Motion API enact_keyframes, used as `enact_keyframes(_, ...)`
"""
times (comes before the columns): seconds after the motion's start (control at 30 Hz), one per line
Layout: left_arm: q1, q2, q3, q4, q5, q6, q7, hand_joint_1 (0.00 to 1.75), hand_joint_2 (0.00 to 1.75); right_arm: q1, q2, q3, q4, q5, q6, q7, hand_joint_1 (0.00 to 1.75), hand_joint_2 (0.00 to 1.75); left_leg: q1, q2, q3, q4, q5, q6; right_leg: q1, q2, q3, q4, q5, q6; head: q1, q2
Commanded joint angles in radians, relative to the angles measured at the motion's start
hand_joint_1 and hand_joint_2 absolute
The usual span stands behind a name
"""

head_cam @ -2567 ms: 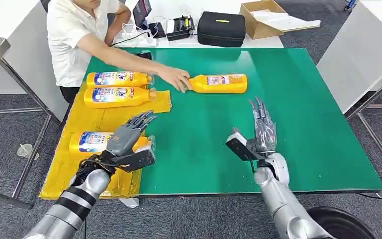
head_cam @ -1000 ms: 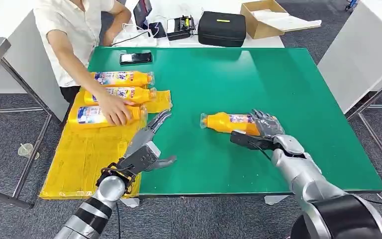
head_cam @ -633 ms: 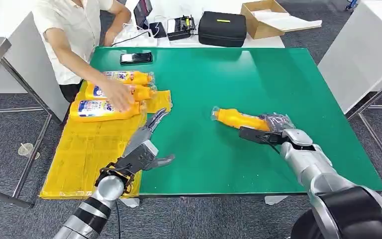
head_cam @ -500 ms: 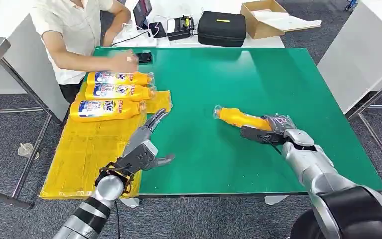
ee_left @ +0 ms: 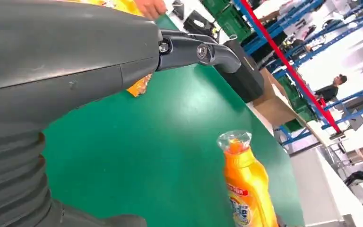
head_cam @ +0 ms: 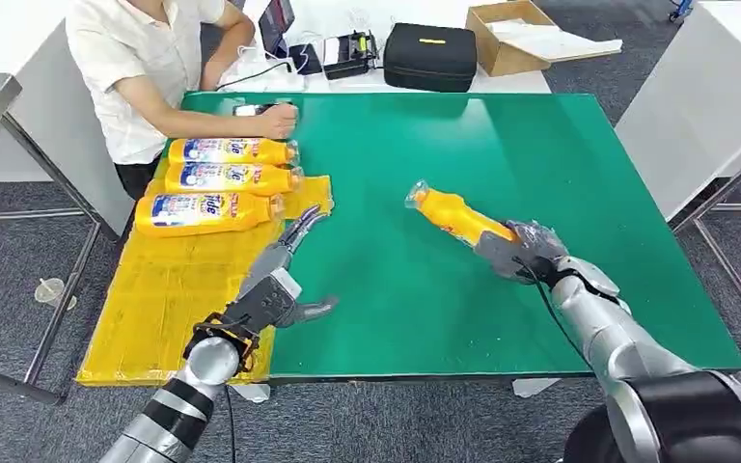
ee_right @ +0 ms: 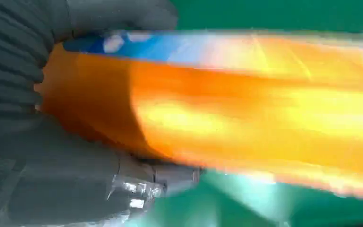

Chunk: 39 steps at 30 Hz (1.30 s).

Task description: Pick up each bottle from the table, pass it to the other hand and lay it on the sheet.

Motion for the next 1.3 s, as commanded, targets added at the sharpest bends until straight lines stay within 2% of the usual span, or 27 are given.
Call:
enact_keyframes(0.03, 0.104, -0.072, 0.110, -0.027, 0.339, -0.102, 0.095, 0.00, 1.75, 0.160, 0.106, 0.106, -0.363, -0.048, -0.164, -0.045, 1.75, 1.75, 0.001, 0.008, 0.004, -0.001, -0.003, 0.000, 0.001, 0.006, 0.002, -0.002, 0.000, -0.003, -0.001, 0.000)
enact_keyframes(0.1, 0.105, -0.067, 0.092, -0.017, 0.353, -0.092, 0.085, 0.00, 1.75, 0.181, 0.108, 0.127, -0.399, -0.062, -0.166, -0.023, 1.75, 1.75, 0.001, 0.004, 0.003, -0.001, -0.002, 0.000, 0.001, 0.003, 0.003, -0.002, -0.001, -0.003, 0.000, 0.000)
enact_keyframes(0.13, 0.104, -0.067, 0.092, -0.016, 0.354, -0.092, 0.085, 0.00, 1.75, 0.181, 0.105, 0.127, -0.398, -0.062, -0.166, -0.022, 1.75, 1.75, 0.002, 0.008, 0.009, 0.000, -0.006, -0.001, 0.003, 0.005, 0.008, -0.002, -0.004, -0.007, 0.000, 0.000)
enact_keyframes(0.2, 0.107, -0.087, 0.118, -0.002, 0.448, -0.077, 0.111, 0.00, 1.75, 0.202, 0.114, 0.151, -0.445, -0.073, -0.221, -0.054, 1.75, 1.75, 0.001, 0.003, 0.002, 0.000, -0.003, 0.000, 0.002, 0.002, 0.001, -0.001, -0.002, -0.003, 0.000, 0.000)
enact_keyframes(0.33, 0.102, -0.096, 0.107, 0.023, 0.646, -0.052, 0.157, 0.00, 1.75, 0.231, 0.155, 0.241, -0.571, -0.022, -0.376, -0.016, 1.75, 1.75, 0.000, 0.004, 0.001, 0.000, -0.003, 0.000, 0.001, 0.003, -0.001, 0.000, -0.002, -0.004, 0.000, 0.000)
enact_keyframes(0.37, 0.101, -0.096, 0.105, 0.023, 0.649, -0.050, 0.156, 0.00, 1.75, 0.232, 0.163, 0.247, -0.577, -0.018, -0.378, -0.005, 1.75, 1.75, 0.001, 0.007, 0.003, 0.001, -0.004, -0.001, 0.001, 0.006, 0.001, 0.000, -0.002, -0.005, 0.000, 0.000)
enact_keyframes(0.47, 0.100, -0.097, 0.104, 0.018, 0.663, -0.036, 0.151, 0.00, 1.75, 0.234, 0.158, 0.255, -0.589, -0.021, -0.389, -0.003, 1.75, 1.75, 0.000, 0.006, 0.001, 0.000, -0.003, 0.000, 0.001, 0.004, 0.000, 0.000, -0.002, -0.004, 0.000, 0.000)
enact_keyframes(0.53, 0.096, -0.107, 0.108, 0.010, 0.698, -0.023, 0.149, 0.00, 1.75, 0.250, 0.191, 0.269, -0.608, -0.032, -0.433, -0.032, 1.75, 1.75, 0.000, 0.004, 0.001, 0.000, -0.003, 0.000, 0.001, 0.002, 0.000, 0.000, -0.002, -0.004, 0.000, 0.000)
enact_keyframes(0.6, 0.093, -0.102, 0.097, -0.012, 0.723, -0.014, 0.147, 0.00, 1.75, 0.265, 0.219, 0.302, -0.629, -0.021, -0.464, -0.014, 1.75, 1.75, 0.001, 0.005, 0.002, 0.001, -0.003, -0.001, 0.002, 0.003, 0.000, 0.000, -0.002, -0.005, 0.000, 0.000)
enact_keyframes(0.73, 0.086, -0.102, 0.101, -0.068, 0.774, 0.002, 0.107, 0.00, 1.75, 0.309, 0.276, 0.332, -0.633, -0.104, -0.500, -0.060, 1.75, 1.75, 0.001, 0.005, 0.003, 0.001, -0.004, -0.001, 0.002, 0.003, 0.002, 0.000, -0.003, -0.005, 0.000, 0.000)
enact_keyframes(0.97, 0.091, -0.104, 0.091, -0.163, 0.792, 0.025, 0.036, 0.00, 1.75, 0.329, 0.314, 0.378, -0.640, -0.219, -0.471, -0.103, 1.75, 1.75, 0.002, 0.004, 0.001, 0.001, -0.004, -0.001, 0.002, 0.002, -0.001, 0.001, -0.003, -0.005, 0.000, 0.000)
enact_keyframes(1.3, 0.092, -0.114, 0.096, -0.192, 0.817, 0.001, -0.005, 0.00, 1.75, 0.300, 0.332, 0.432, -0.610, -0.220, -0.437, -0.124, 1.75, 1.75, 0.002, 0.003, 0.001, 0.001, -0.003, -0.001, 0.002, 0.001, 0.000, 0.000, -0.003, -0.005, 0.000, 0.000)
